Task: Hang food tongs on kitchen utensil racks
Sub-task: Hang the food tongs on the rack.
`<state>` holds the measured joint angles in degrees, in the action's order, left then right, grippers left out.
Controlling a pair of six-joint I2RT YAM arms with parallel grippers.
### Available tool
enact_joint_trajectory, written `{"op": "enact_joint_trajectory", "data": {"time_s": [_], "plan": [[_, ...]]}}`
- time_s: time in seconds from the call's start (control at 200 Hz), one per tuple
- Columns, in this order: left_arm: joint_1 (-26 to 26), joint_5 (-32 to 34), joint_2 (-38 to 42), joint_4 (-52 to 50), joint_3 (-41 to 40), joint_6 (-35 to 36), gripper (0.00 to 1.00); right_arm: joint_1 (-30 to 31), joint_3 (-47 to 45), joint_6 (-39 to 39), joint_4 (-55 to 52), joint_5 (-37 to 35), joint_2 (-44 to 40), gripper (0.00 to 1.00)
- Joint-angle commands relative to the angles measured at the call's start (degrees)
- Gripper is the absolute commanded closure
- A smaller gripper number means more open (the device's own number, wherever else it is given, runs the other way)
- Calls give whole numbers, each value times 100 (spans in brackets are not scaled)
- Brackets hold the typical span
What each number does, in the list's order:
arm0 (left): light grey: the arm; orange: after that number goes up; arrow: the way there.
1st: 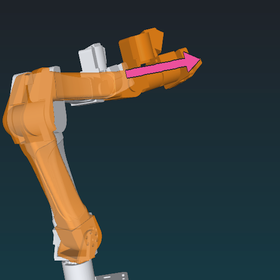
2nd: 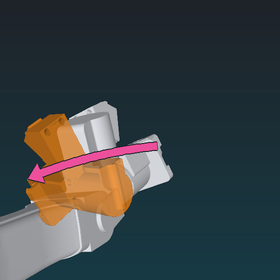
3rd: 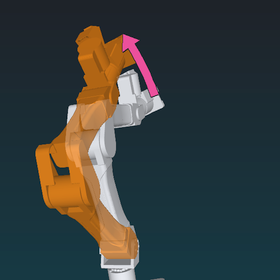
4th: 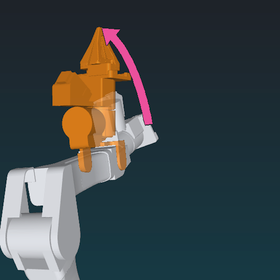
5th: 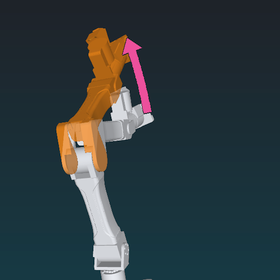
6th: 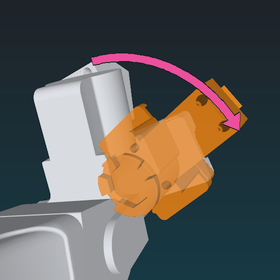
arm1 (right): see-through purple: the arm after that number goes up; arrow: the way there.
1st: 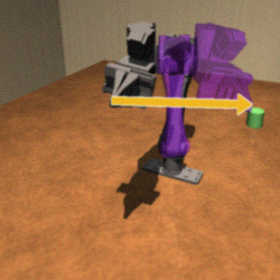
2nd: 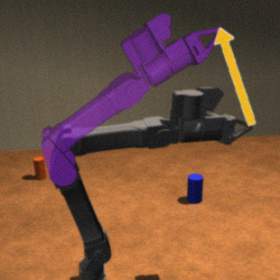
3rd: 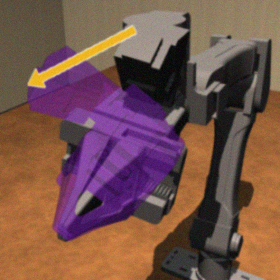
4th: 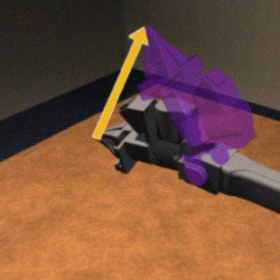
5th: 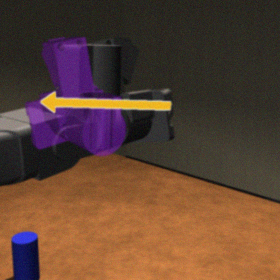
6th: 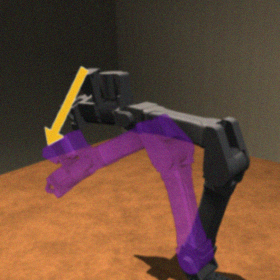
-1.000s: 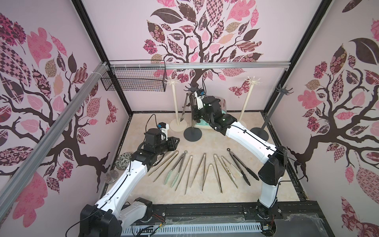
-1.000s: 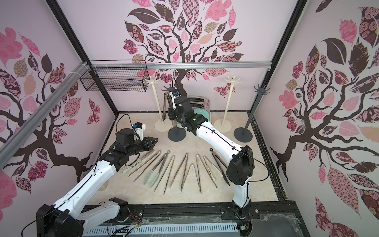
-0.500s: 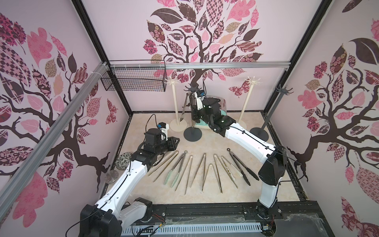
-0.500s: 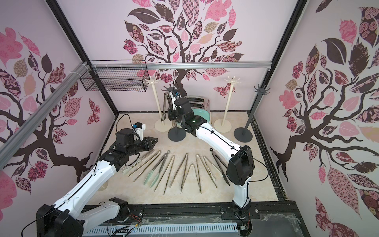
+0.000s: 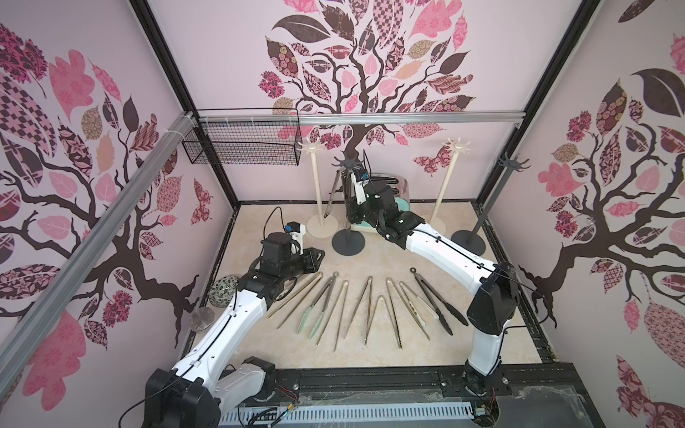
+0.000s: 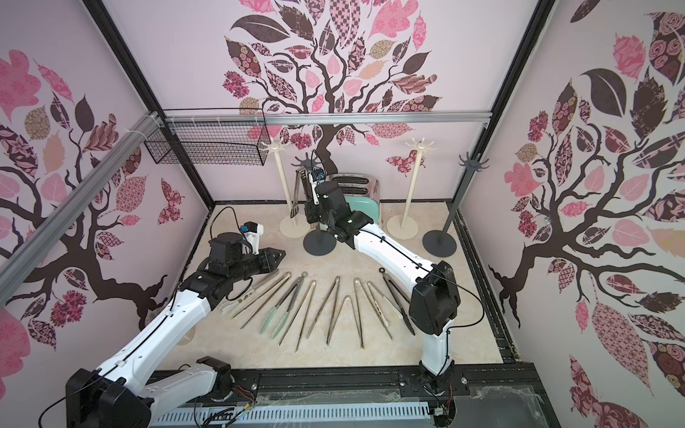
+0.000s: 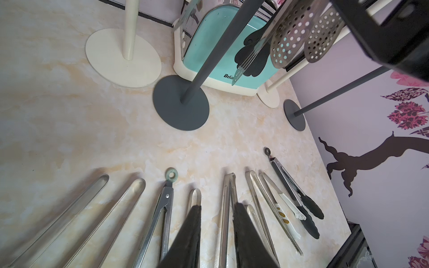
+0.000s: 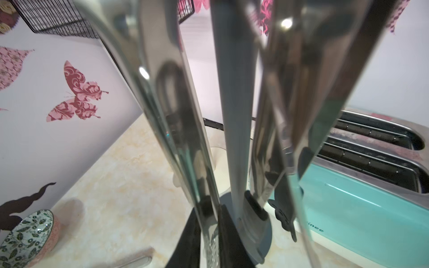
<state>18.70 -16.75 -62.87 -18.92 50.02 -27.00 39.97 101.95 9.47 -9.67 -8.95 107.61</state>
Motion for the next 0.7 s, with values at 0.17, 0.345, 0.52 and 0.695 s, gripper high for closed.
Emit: {"op": "enact_joint_trajectory", "data": {"time_s": [0.17, 0.345, 0.52, 0.695], "plan": [[15, 5, -5, 92, -15, 2, 72, -41, 11, 53, -184, 23, -100, 75], [19, 14, 3, 56, -9, 9, 72, -40, -57, 63, -175, 16, -140, 71], [20, 23, 2, 51, -9, 3, 72, -41, -217, 45, -167, 10, -281, 66], [15, 25, -5, 38, 8, 11, 72, -34, -442, 9, -118, -2, -488, 59]]}}
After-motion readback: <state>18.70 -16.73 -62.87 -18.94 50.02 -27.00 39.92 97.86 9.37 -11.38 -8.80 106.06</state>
